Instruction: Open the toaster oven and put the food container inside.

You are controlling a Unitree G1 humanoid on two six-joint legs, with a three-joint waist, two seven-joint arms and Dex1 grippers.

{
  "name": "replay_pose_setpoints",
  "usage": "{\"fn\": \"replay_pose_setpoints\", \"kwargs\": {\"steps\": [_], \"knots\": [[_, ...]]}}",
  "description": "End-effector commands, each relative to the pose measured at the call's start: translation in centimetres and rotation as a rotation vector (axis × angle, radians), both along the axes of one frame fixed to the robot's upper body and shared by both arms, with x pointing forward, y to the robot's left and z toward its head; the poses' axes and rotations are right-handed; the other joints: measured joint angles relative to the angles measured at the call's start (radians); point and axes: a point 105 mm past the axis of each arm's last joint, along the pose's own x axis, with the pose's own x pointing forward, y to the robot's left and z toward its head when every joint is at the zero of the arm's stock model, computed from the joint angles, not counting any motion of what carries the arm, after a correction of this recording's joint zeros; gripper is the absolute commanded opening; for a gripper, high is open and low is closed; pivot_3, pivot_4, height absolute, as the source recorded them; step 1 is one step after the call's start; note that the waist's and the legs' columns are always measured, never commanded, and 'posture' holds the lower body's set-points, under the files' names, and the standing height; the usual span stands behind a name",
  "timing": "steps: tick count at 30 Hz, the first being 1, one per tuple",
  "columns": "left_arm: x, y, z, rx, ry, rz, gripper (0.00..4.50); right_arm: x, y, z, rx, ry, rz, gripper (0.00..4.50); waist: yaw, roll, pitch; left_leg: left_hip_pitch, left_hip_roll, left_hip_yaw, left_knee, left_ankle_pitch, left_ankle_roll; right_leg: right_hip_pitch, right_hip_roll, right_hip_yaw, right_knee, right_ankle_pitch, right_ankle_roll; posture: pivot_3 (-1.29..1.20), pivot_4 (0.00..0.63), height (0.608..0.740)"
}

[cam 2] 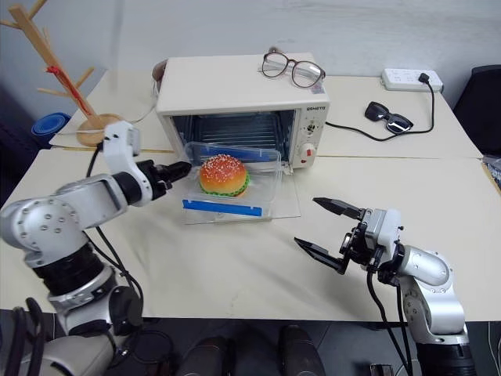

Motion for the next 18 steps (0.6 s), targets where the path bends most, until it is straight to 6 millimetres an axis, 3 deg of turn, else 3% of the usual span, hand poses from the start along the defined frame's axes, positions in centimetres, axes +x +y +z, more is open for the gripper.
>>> {"fn": "replay_pose_setpoints", "kwargs": {"steps": [1,4,7,9,13,18], "knots": [[-2.7,1.6,1.3,0.051,-0.121,-0.195,2.61,-1.4,1.6,1.3,-0.017,0.051,0.079,4.5,-0.01,0.0,0.0,0.0,0.001,0.0,-0.001,0.0,-0.001,0.0,0.0,0.0,0.0,0.0,-0.001,0.0,0.15,0.74],[-4.2,3.0,1.1,0.152,-0.192,-0.312,2.43,-2.1,2.6,0.8,-0.078,0.129,0.131,4.5,-0.014,0.0,0.0,0.0,0.001,-0.001,-0.002,0.001,-0.001,0.0,0.0,-0.001,-0.001,-0.001,-0.003,0.0,0.15,0.74],[-5.7,3.8,0.2,0.257,-0.27,-0.478,1.74,-1.7,3.4,0.0,-0.137,0.179,0.122,3.9,-0.008,0.0,0.0,0.001,0.001,-0.002,-0.002,0.001,-0.001,0.001,-0.002,-0.001,-0.003,-0.002,-0.004,0.0,0.15,0.74],[-6.0,4.3,-1.2,0.312,-0.281,-0.545,1.12,-1.1,3.9,-0.7,-0.18,0.182,0.107,3.21,-0.003,0.001,0.0,0.001,0.001,-0.002,-0.003,0.0,0.001,0.001,-0.003,-0.001,-0.003,-0.002,-0.005,0.0,0.15,0.74],[-6.9,3.2,-4.2,0.376,-0.315,-0.713,0.0,0.3,5.1,-2.0,-0.256,0.195,0.08,1.84,0.006,0.001,0.001,0.0,0.001,-0.002,-0.004,-0.004,0.009,0.0,-0.006,-0.002,-0.004,-0.003,-0.005,0.0,0.15,0.74],[-4.9,0.8,-5.6,0.36,-0.385,-0.7,0.0,2.1,6.8,-1.8,-0.238,0.2,0.069,0.14,0.007,0.002,0.001,-0.003,-0.001,-0.004,-0.003,-0.005,0.013,-0.001,-0.009,-0.004,-0.005,-0.002,-0.004,0.0,0.15,0.74]]}}
